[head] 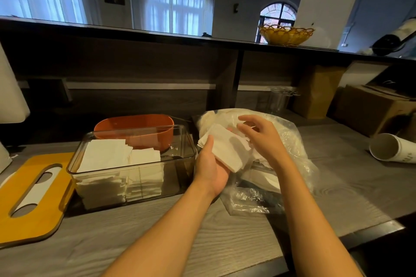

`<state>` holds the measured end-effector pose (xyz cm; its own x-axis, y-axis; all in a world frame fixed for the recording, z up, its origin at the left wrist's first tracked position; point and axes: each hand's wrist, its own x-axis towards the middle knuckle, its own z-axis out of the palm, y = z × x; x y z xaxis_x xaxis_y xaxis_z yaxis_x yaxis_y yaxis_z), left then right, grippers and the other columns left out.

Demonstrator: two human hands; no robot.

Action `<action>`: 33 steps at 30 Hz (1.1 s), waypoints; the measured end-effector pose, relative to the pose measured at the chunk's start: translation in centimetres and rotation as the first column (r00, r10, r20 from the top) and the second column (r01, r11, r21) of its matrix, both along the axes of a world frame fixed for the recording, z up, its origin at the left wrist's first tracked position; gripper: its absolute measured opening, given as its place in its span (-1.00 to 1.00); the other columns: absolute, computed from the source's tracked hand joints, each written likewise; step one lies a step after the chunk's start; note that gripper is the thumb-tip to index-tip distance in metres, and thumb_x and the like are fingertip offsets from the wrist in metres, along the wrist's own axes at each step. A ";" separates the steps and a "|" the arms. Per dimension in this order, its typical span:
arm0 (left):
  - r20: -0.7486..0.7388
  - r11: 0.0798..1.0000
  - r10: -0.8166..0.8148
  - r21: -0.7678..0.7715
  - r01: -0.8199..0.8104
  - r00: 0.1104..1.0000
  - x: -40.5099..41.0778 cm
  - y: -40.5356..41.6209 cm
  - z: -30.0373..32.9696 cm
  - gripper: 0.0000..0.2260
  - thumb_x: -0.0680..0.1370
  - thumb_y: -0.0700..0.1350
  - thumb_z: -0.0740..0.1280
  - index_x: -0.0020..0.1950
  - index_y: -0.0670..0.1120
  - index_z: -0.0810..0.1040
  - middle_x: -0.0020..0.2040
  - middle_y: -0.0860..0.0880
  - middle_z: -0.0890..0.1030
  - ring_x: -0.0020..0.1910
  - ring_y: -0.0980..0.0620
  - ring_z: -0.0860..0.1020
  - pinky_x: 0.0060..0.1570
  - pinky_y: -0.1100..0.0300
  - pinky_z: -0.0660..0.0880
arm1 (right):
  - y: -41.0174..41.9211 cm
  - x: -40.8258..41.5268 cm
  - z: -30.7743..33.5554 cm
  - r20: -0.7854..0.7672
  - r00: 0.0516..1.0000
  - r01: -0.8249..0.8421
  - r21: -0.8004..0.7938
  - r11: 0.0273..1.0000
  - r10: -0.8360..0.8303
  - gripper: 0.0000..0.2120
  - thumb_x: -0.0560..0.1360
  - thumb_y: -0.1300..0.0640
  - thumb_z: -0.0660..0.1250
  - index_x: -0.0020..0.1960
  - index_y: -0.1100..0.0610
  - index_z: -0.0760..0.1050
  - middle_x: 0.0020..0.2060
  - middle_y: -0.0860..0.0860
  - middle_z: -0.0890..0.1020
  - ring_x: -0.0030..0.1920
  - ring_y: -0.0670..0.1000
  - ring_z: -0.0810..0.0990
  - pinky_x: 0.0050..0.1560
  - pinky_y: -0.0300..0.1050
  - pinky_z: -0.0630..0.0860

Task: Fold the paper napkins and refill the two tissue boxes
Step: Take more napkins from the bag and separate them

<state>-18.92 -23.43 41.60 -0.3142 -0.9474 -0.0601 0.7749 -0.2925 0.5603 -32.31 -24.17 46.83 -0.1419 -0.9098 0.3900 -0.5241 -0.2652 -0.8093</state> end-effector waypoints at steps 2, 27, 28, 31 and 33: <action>-0.018 1.000 0.007 -0.010 -0.008 1.000 0.2 0.0 -0.2 -0.58 0.69 0.15 0.11 0.45 -0.03 0.45 0.29 -0.19 0.61 0.28 -0.21 0.57 0.27 -0.14 0.50 | 0.4 0.6 -0.5 -0.073 0.995 -0.069 0.070 0.995 0.074 -0.66 0.55 -0.12 0.36 0.28 -0.04 0.54 0.07 -0.19 0.57 0.07 -0.15 0.55 -0.09 -0.30 0.50; 0.103 0.994 0.040 0.095 -0.050 0.994 0.5 1.5 0.1 -0.72 0.70 -0.03 0.15 0.04 -0.14 0.59 -0.12 -0.17 0.72 0.02 -0.17 0.62 0.23 -0.19 0.45 | 7.0 -4.0 -6.6 -0.458 0.889 0.133 0.198 0.971 -0.028 -0.73 0.46 -0.14 0.39 -0.18 0.07 0.65 -0.36 0.02 0.65 -0.33 0.02 0.60 -0.27 0.03 0.53; 0.110 0.994 0.044 0.094 -0.054 0.993 0.5 1.6 0.2 -0.71 0.70 -0.02 0.15 0.08 -0.15 0.60 -0.09 -0.18 0.72 0.04 -0.18 0.62 0.20 -0.18 0.47 | 7.0 -4.0 -6.6 -0.441 0.897 0.135 0.186 0.973 -0.040 -0.67 0.49 -0.14 0.38 -0.24 0.11 0.62 -0.39 0.05 0.64 -0.37 0.04 0.59 -0.30 0.03 0.52; 0.120 0.994 0.043 0.094 -0.055 0.992 0.5 1.3 0.0 -0.65 0.69 0.02 0.15 0.23 -0.18 0.60 0.09 -0.23 0.68 0.14 -0.21 0.60 0.10 -0.11 0.51 | 7.3 -3.9 -6.7 -0.362 0.929 0.130 0.133 0.983 -0.073 -0.62 0.58 -0.06 0.32 -0.25 0.20 0.58 -0.43 0.07 0.59 -0.46 0.01 0.48 -0.37 0.02 0.44; 0.107 0.995 0.061 0.077 -0.070 0.992 0.5 1.3 0.0 -0.69 0.70 -0.01 0.14 0.09 -0.14 0.62 -0.08 -0.18 0.72 0.04 -0.17 0.62 0.08 -0.07 0.50 | 7.6 -4.0 -6.2 -0.268 0.958 0.128 0.072 0.989 -0.104 -0.64 0.62 0.02 0.30 -0.25 0.23 0.57 -0.45 0.08 0.56 -0.47 -0.05 0.43 -0.38 -0.07 0.36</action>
<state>-18.45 -22.17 41.56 -0.2399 -0.9565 -0.1659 0.7326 -0.2905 0.6155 -36.30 -16.57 40.63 -0.1516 -0.9255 0.3472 -0.7443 -0.1242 -0.6562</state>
